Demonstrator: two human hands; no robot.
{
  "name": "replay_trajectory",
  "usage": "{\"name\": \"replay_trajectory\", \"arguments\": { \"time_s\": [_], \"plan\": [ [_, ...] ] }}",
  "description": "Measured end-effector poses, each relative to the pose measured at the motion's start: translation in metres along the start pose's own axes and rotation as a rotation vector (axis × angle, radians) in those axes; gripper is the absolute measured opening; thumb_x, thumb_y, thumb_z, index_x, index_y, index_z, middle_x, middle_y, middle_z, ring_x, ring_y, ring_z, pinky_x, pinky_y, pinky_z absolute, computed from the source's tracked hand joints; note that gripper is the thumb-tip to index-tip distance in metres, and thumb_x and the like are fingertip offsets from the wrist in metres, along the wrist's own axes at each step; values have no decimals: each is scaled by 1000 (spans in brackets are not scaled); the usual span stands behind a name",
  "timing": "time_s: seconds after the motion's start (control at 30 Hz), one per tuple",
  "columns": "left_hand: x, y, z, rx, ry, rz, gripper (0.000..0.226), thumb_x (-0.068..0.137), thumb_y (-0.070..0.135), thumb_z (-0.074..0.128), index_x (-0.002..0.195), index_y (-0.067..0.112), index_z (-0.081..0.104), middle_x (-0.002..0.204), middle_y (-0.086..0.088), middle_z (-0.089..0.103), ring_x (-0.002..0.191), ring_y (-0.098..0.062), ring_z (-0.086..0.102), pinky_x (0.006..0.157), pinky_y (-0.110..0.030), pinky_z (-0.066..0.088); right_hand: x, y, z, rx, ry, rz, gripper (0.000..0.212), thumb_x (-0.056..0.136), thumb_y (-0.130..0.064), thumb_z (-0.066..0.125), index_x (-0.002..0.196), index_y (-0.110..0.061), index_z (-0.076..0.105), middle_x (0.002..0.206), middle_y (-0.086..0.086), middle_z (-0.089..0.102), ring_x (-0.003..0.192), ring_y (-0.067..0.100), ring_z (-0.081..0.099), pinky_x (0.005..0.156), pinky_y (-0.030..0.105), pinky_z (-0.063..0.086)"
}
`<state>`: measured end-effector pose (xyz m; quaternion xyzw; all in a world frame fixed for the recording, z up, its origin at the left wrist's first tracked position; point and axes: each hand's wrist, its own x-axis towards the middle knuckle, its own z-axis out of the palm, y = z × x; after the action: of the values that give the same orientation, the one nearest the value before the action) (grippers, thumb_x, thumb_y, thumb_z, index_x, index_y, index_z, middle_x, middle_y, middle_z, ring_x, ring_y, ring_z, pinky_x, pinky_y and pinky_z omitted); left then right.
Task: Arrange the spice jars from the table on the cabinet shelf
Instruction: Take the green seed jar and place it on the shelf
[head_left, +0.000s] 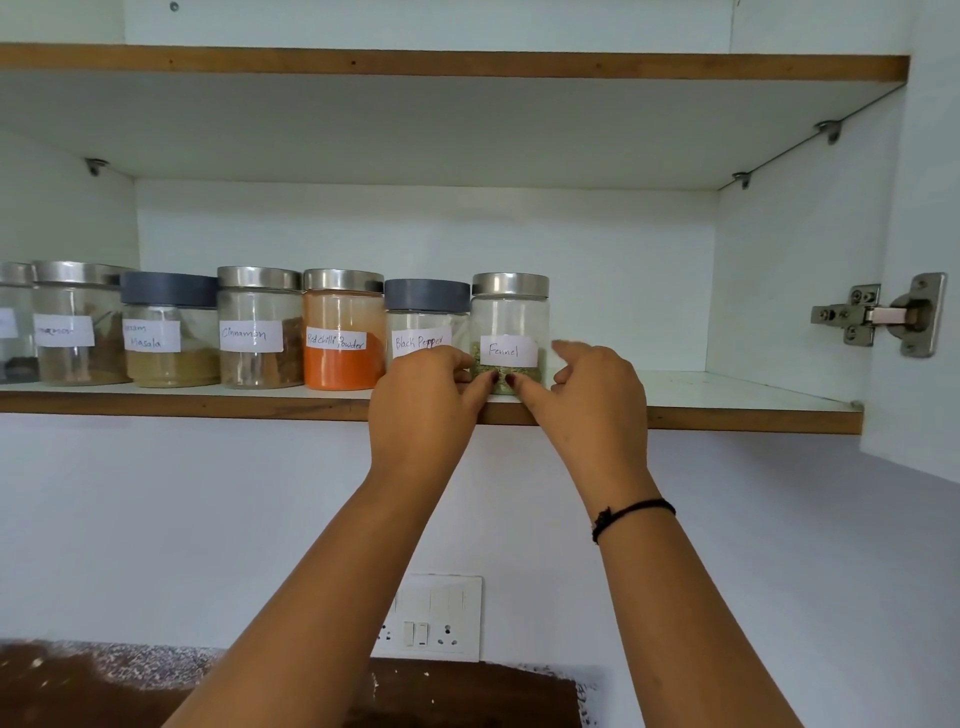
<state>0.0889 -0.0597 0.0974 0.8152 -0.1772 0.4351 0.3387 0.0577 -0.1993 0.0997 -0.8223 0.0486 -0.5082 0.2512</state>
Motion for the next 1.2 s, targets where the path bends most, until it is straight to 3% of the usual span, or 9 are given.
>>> {"name": "replay_trajectory", "arguments": {
  "time_s": [0.13,0.3,0.47,0.63,0.73,0.83,0.9,1.03,1.2],
  "plan": [
    [-7,-1,2,-50,39,44,33,95,41,60,115,18,73,103,0,76,92,-16,70,82,-38,58,-8,3,-2,55,66,-22,56,83,-45,70,128,-13,60,103,4,70,93,18,66,81,35,57],
    [-17,-4,3,-54,57,118,32,98,40,55,117,20,70,107,1,75,97,-16,69,87,-41,56,-21,4,0,120,177,-91,24,88,-34,67,95,-11,70,88,4,71,79,18,67,69,36,59],
    [-22,-6,-2,-133,7,159,33,97,36,56,124,20,67,116,3,72,104,-14,67,90,-41,56,-33,5,-6,107,138,-170,15,90,-25,62,93,-17,75,84,-3,74,74,12,67,69,33,59],
    [-40,-5,-10,-173,-40,222,31,99,31,52,123,22,68,115,5,73,102,-13,65,94,-45,53,-55,10,-21,252,36,-262,16,89,-21,65,101,-18,75,99,-6,73,94,8,66,84,34,57],
    [-58,0,-16,-230,-51,214,28,99,31,55,124,26,67,123,8,69,117,-9,59,105,-48,47,-80,7,-36,319,33,-263,19,91,-24,65,107,-19,74,106,-9,72,102,4,65,90,26,55],
    [-81,4,-23,-351,-82,172,29,98,39,53,124,36,65,126,21,64,117,5,54,105,-40,49,-108,2,-54,388,75,-216,19,90,-31,64,103,-23,74,100,-14,72,97,0,65,83,11,52],
    [-100,5,-30,-459,-114,106,27,97,39,56,122,40,65,122,26,63,113,8,56,100,-30,52,-128,1,-62,424,82,-157,18,86,-34,63,98,-26,74,94,-17,72,94,1,65,80,9,52],
    [-153,-9,-37,-715,-195,-27,27,96,21,59,117,35,70,112,20,71,109,-2,65,95,-26,53,-178,4,-70,533,-13,-24,27,83,-47,58,91,-26,75,87,-16,73,87,9,69,74,16,57],
    [-238,-39,-27,-862,-343,-265,22,94,11,62,111,21,72,106,7,74,104,-10,68,93,-32,56,-248,11,-69,560,-148,29,10,87,-27,65,87,-23,74,80,-12,71,78,10,68,66,17,54]
  ]
}}
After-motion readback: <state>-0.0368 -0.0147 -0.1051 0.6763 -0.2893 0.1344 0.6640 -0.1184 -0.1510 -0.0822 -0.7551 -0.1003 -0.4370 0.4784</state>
